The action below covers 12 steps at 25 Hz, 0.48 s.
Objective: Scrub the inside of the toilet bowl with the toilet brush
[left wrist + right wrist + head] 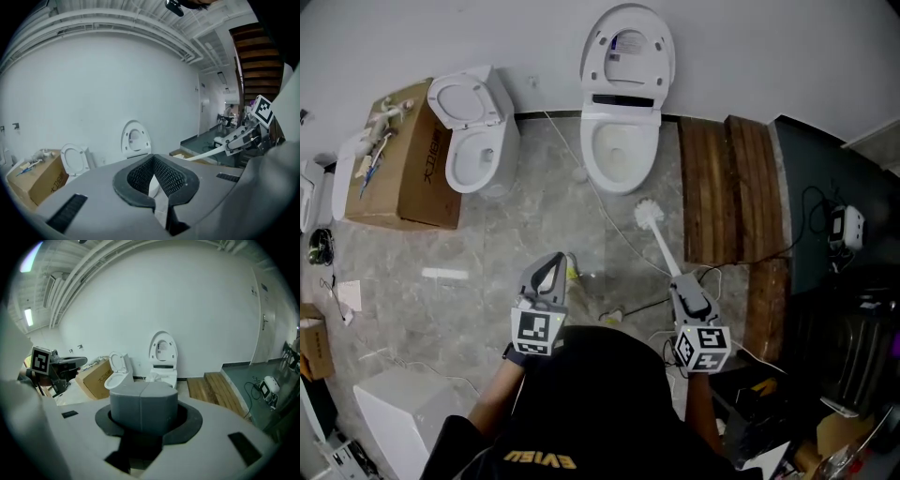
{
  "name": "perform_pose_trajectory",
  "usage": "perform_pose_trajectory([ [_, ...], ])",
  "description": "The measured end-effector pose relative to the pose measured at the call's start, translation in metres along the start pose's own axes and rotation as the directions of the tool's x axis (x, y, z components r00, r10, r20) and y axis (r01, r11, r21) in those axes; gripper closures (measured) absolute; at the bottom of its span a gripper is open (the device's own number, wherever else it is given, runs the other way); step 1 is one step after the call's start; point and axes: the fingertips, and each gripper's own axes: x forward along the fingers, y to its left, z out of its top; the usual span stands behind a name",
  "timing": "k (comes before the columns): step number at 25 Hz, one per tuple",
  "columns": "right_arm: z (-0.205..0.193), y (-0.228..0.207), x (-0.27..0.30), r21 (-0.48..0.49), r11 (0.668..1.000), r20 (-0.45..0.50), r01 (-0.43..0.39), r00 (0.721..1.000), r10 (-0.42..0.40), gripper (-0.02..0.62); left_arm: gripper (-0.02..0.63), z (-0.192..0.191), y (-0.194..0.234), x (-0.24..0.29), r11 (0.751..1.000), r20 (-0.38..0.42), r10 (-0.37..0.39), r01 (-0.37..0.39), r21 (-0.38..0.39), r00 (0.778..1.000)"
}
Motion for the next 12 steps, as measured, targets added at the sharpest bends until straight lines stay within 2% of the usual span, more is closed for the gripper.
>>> perform_pose_trajectory([
  [8, 0.080, 0.048, 0.079, 0.022, 0.997, -0.034, 0.081, 0.996, -0.080, 0.436, 0.588, 0.020, 0.116, 0.075, 0.996, 0.017, -0.086, 0.087, -0.023, 0.996],
  [12, 0.107, 0.080, 0.120, 0.030, 0.993, -0.043, 0.110, 0.993, -0.108, 0.436, 0.588, 0.020, 0.165, 0.112, 0.989, 0.002, -0.146, 0.146, 0.006, 0.989],
])
